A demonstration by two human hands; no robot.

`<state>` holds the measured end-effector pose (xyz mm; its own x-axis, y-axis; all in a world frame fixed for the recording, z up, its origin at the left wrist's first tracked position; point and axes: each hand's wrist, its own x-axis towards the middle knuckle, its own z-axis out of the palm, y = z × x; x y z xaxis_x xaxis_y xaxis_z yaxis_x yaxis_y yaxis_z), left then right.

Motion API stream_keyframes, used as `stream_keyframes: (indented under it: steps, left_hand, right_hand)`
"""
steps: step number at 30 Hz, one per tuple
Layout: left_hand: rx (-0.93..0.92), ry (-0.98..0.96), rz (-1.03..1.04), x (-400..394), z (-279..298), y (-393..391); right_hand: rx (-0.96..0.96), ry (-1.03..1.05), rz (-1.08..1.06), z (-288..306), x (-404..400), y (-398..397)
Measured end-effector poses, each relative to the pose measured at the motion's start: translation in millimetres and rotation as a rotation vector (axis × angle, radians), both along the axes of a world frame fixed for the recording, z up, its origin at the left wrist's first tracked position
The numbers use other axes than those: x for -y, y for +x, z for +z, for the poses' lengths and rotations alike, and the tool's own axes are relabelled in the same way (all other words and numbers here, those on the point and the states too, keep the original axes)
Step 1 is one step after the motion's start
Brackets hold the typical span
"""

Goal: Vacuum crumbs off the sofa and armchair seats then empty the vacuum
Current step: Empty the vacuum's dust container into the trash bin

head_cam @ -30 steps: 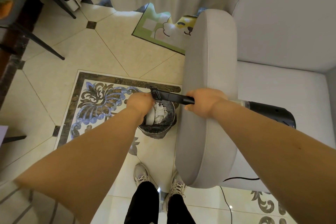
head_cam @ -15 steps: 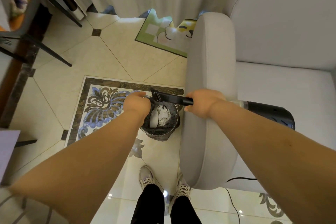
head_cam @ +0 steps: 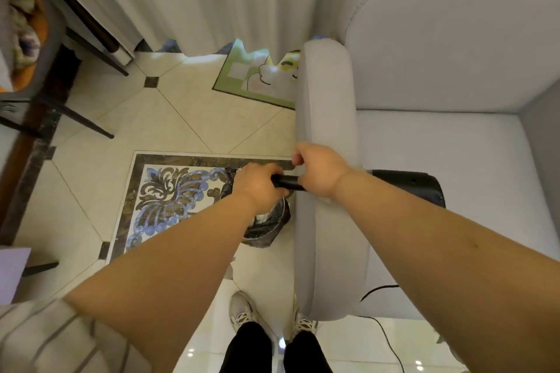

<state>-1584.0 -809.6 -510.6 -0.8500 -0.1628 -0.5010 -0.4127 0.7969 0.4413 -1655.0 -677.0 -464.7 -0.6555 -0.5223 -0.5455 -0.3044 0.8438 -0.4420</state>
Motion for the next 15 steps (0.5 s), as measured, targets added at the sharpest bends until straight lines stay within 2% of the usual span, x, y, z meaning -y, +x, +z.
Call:
stream_keyframes:
  steps: [3, 8, 10, 12, 13, 15]
  left_hand:
    - [0.030, -0.078, -0.032, -8, 3, 1]
    - [0.080, -0.105, -0.021, -14, 6, 0]
    - [0.107, -0.064, -0.001, -15, 9, 0]
    - [0.131, -0.058, 0.015, -17, 12, 0]
    - [0.144, -0.085, 0.016, -19, 13, 1]
    - [0.172, -0.193, -0.001, -26, 15, 2]
  right_hand:
    - [-0.235, 0.062, -0.057, 6, -44, 1]
    - [-0.423, 0.203, -0.345, 14, -124, 15]
    - [-0.336, 0.183, -0.462, 16, -148, 20]
    - [-0.128, 0.035, -0.564, 16, -166, 25]
    - [-0.050, -0.025, -0.571, 16, -172, 28]
    - [-0.015, -0.052, -0.538, 15, -179, 32]
